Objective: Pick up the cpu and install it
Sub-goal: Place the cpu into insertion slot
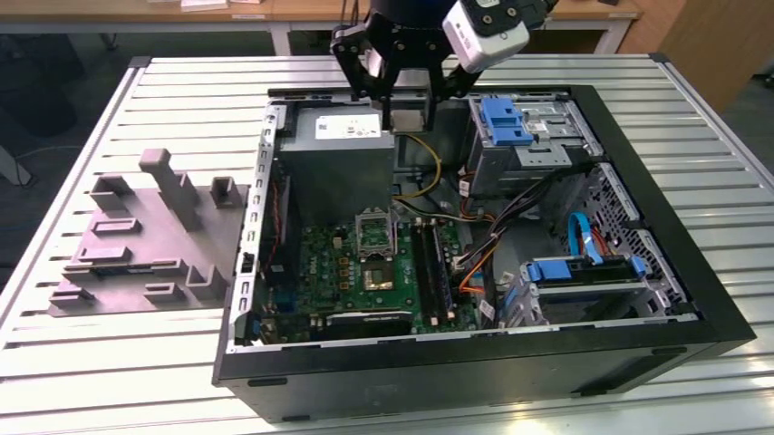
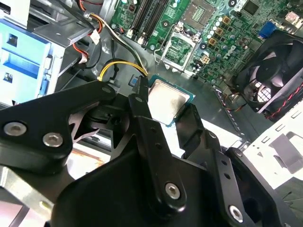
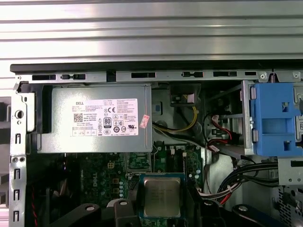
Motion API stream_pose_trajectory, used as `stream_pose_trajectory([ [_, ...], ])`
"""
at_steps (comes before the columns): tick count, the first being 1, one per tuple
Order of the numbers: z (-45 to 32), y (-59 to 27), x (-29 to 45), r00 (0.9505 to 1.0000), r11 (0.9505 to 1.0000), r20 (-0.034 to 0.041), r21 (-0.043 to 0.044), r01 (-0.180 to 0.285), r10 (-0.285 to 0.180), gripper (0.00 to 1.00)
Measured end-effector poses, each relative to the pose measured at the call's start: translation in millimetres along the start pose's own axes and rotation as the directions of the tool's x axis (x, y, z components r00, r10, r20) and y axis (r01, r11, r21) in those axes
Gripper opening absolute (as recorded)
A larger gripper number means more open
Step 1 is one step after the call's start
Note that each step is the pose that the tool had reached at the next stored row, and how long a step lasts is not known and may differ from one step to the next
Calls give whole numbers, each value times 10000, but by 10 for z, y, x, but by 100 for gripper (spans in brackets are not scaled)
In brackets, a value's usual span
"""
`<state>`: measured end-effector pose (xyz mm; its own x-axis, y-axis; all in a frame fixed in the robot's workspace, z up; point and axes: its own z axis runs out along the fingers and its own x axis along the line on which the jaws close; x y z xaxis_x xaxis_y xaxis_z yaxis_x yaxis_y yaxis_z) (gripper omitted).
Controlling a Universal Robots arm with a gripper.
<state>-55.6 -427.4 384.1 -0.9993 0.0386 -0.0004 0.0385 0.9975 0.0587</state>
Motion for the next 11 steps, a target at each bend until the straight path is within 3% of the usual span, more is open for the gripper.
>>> stream_pose_trajectory([
  [6, 6, -21, -1, 10000, 10000, -3, -7, 2, -2, 47],
  [11, 88, -156, -6, 10000, 10000, -12, -8, 0, 0, 47],
])
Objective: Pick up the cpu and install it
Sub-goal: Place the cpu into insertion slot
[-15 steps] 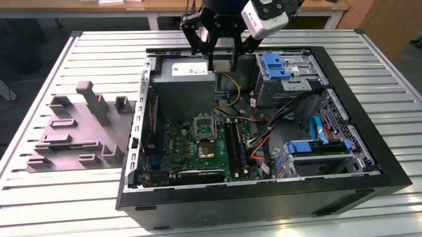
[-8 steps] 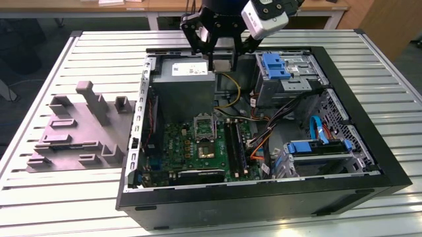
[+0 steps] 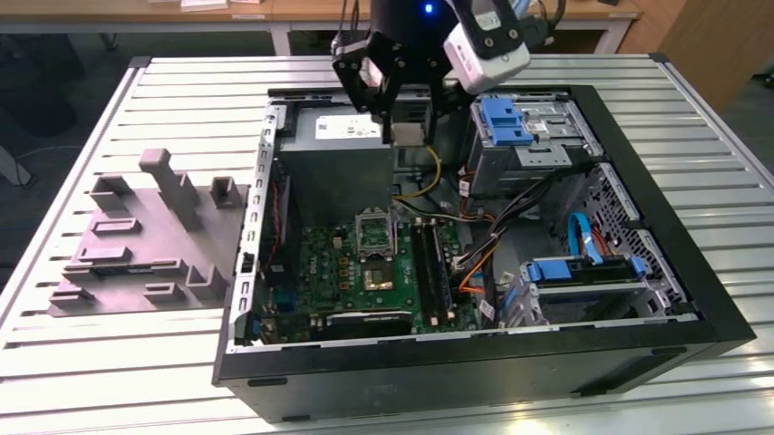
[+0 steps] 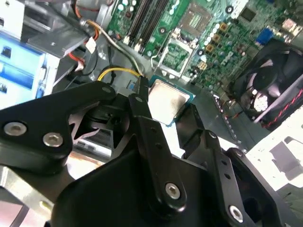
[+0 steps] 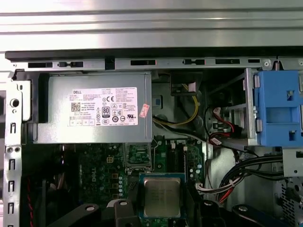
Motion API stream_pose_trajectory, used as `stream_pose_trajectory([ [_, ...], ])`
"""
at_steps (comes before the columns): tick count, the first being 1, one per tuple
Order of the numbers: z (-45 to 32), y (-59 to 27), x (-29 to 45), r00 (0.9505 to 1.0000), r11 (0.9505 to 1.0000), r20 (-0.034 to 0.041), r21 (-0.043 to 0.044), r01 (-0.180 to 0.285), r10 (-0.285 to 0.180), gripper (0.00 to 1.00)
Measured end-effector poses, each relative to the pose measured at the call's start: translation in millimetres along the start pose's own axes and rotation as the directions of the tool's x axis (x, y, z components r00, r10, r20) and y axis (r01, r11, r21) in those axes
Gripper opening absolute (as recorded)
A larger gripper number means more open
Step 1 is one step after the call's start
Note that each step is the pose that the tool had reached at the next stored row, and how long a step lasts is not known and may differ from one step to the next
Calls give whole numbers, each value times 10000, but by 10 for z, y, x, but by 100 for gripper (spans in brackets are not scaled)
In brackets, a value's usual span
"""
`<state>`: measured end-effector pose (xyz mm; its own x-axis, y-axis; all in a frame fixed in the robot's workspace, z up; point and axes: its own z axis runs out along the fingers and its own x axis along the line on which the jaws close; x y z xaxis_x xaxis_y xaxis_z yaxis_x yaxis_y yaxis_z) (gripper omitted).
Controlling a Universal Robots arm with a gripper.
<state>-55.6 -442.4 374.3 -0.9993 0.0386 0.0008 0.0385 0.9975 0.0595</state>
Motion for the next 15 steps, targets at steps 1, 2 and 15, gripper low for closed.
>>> stream_pose_trajectory([
  [1, 17, -36, -1, 10000, 10000, 0, -1, 0, 0, 47],
  [2, 33, -80, -3, 10000, 10000, 1, -2, -1, 1, 47],
  [15, 254, -342, 129, 9995, 9995, -33, -9, 303, -303, 47],
])
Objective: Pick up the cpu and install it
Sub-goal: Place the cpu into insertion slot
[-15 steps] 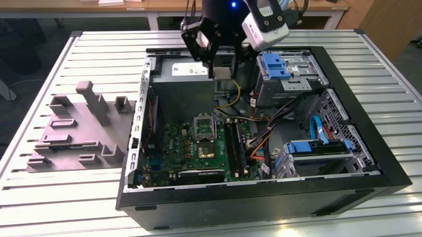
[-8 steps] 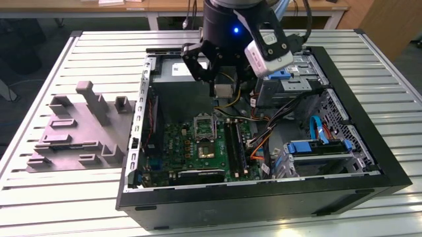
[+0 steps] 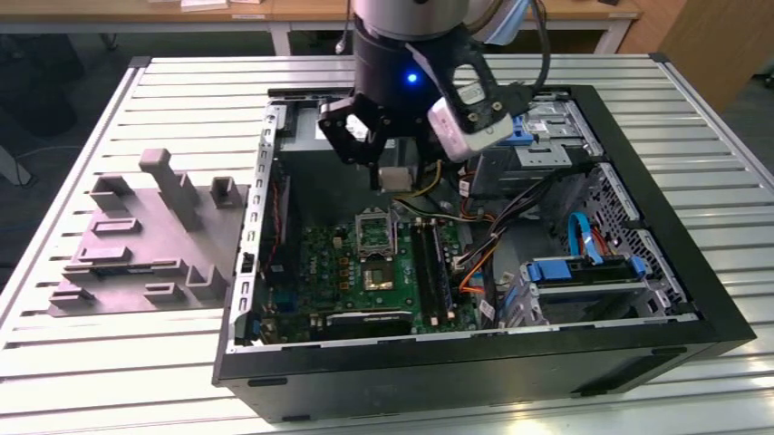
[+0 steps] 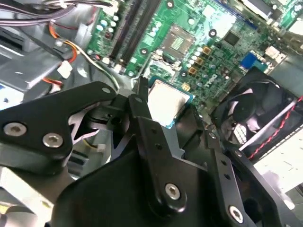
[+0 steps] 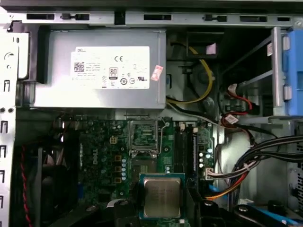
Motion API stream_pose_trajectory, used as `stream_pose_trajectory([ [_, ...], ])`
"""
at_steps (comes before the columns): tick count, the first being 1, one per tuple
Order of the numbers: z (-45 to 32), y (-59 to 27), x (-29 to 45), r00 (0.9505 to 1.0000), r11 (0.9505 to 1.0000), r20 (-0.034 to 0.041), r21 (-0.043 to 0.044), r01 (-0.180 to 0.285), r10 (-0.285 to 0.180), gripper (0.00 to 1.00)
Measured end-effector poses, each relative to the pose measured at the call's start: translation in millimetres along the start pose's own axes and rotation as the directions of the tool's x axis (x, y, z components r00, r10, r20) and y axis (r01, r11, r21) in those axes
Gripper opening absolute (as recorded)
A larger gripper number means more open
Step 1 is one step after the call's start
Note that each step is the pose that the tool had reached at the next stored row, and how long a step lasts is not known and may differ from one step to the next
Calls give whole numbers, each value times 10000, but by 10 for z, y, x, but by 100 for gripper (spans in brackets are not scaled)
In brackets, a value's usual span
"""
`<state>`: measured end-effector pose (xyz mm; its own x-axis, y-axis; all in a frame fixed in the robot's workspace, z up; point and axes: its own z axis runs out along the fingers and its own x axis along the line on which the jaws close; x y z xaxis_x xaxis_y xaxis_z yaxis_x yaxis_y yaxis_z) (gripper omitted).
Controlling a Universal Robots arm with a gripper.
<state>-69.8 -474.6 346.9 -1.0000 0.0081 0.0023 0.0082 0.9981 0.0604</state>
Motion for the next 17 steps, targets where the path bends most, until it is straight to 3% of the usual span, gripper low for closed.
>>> stream_pose_trajectory([
  [2, 36, -3, 49, 10000, 10000, 1, 0, 3, -3, 47],
  [4, 72, -4, 51, 10000, 10000, -4, -1, 73, -73, 47],
  [12, 217, -14, 5, 9998, 9998, -41, -1, 189, -189, 47],
  [17, 308, -36, -13, 9998, 9998, -110, -1, 188, -188, 47],
])
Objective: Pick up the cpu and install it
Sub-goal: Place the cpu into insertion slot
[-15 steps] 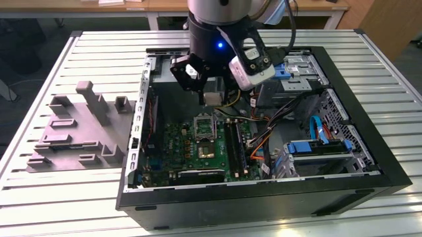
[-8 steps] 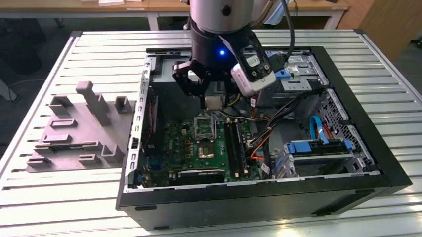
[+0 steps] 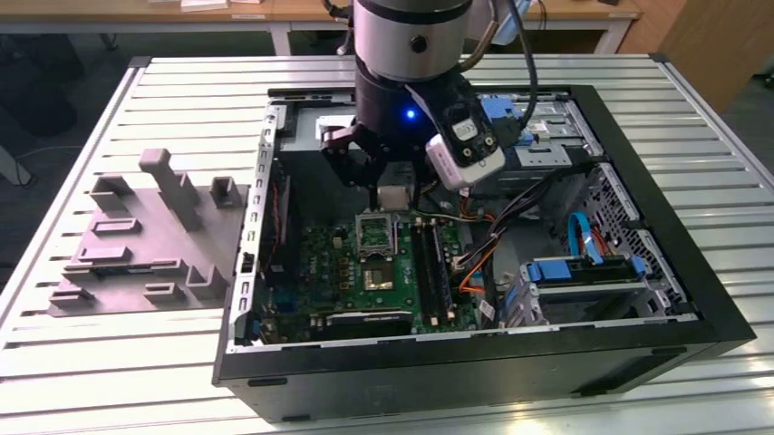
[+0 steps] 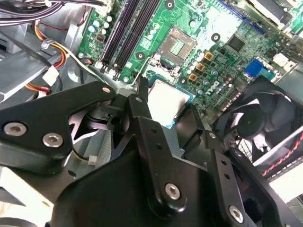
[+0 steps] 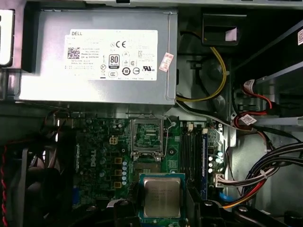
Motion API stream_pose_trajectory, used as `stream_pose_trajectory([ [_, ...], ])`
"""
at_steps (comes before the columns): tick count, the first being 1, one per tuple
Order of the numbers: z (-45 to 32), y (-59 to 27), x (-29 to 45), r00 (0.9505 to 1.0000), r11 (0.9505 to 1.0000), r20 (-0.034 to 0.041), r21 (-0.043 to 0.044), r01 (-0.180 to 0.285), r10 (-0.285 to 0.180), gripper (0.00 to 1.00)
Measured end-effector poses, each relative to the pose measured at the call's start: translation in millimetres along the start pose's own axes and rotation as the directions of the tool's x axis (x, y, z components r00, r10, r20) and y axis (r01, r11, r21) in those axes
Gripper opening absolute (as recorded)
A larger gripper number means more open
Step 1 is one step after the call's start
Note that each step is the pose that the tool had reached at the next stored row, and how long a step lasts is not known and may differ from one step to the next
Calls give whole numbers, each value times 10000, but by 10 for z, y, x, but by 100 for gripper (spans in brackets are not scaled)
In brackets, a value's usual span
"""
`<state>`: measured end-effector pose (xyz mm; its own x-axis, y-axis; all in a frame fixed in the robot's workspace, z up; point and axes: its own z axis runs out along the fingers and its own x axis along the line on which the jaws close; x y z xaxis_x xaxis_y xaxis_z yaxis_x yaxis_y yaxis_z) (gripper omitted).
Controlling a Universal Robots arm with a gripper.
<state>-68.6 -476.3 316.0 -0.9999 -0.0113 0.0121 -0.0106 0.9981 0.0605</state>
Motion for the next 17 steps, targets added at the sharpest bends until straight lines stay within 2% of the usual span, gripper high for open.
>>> stream_pose_trajectory([
  [2, 34, -15, -7, 10000, 10000, -32, 0, -1, 1, 47],
  [4, 51, -17, -7, 10000, 10000, -96, 5, -6, 6, 47],
  [11, 53, -17, -8, 10000, 10000, -96, 7, -6, 6, 47],
  [17, 153, -34, -9, 9999, 10000, -122, 6, 10, -10, 47],
])
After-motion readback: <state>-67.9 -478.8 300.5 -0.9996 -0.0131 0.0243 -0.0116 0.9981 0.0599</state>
